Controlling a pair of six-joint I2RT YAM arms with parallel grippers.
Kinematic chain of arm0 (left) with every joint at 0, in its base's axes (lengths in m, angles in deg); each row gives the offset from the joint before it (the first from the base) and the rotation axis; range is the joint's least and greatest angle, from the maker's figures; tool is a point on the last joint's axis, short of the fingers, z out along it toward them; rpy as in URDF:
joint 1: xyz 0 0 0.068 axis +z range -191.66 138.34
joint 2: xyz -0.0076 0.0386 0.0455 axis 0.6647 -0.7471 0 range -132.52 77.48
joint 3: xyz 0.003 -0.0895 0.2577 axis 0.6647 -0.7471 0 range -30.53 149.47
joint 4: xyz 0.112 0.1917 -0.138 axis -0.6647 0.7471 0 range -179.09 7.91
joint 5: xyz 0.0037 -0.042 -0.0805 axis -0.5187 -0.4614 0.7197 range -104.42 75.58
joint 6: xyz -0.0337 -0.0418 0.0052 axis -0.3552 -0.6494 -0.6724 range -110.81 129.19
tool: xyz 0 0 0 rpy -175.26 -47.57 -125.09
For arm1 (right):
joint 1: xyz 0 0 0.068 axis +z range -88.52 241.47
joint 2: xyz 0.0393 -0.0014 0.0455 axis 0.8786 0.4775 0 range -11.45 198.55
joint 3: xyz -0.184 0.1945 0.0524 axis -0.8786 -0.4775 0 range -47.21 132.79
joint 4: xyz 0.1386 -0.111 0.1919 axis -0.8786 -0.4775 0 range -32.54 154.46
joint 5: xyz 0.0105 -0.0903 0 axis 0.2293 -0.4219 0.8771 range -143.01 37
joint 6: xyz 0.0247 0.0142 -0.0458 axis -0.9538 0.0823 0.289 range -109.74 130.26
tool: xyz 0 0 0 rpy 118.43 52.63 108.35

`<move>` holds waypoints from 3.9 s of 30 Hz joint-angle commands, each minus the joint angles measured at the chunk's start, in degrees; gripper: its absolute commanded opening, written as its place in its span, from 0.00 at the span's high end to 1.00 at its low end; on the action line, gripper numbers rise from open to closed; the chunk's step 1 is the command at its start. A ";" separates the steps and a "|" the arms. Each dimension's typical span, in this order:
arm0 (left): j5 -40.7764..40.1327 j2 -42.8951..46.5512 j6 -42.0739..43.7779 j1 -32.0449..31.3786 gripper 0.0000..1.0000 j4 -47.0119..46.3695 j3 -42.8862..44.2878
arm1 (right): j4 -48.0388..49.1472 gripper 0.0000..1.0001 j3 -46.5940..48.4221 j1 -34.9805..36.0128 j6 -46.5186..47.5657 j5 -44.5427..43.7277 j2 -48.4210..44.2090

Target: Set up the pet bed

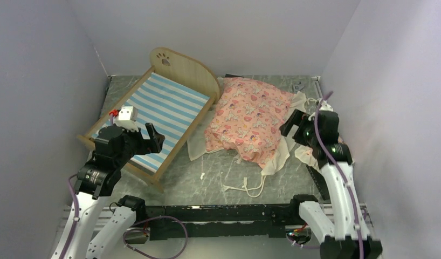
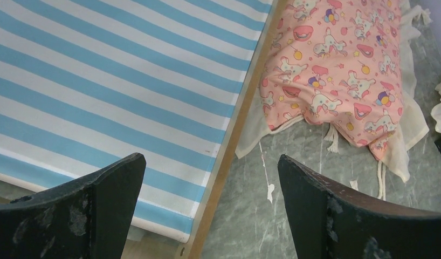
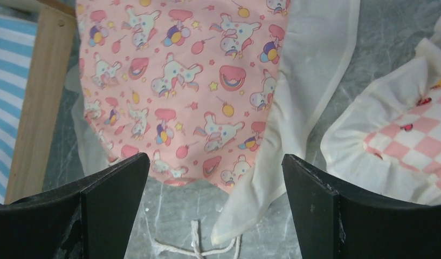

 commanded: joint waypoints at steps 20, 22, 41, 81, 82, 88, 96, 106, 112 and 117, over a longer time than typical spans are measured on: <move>4.53 2.34 -3.57 -2.75 0.00 0.34 -1.66 | 25.54 0.00 37.86 3.95 -1.83 -12.17 65.65; 4.56 1.72 -3.58 -2.75 0.00 0.25 -1.57 | 23.52 0.00 43.93 4.10 -2.51 -14.79 71.20; 5.98 0.46 -3.22 -2.75 0.00 -0.23 -2.12 | 16.06 0.54 47.72 7.30 -5.33 -18.56 82.75; 15.96 -36.44 -17.73 -7.76 0.00 -36.91 15.94 | 26.06 1.00 9.80 32.85 -13.14 -22.34 13.11; 15.97 -38.03 -17.25 -8.10 0.00 -37.85 16.89 | 26.39 1.00 9.67 33.05 -13.33 -21.97 12.73; 15.66 -46.00 -15.83 -8.46 0.01 -44.83 21.17 | 27.13 1.00 9.85 34.03 -12.93 -19.25 11.10; 14.18 -54.17 -18.99 -8.46 0.00 -51.53 26.18 | 26.67 1.00 9.29 34.59 -12.36 -17.40 9.30; 18.95 -58.52 -21.87 -10.61 0.33 -54.36 27.65 | 27.04 1.00 8.85 34.71 -12.26 -17.00 8.64; 14.88 -50.75 -15.85 -11.04 1.00 -49.42 27.45 | 25.49 1.00 11.17 34.76 -10.38 -17.33 7.87; 10.42 -43.33 -8.23 -11.10 1.00 -37.78 33.54 | 25.05 1.00 14.36 34.83 -7.69 -13.52 8.38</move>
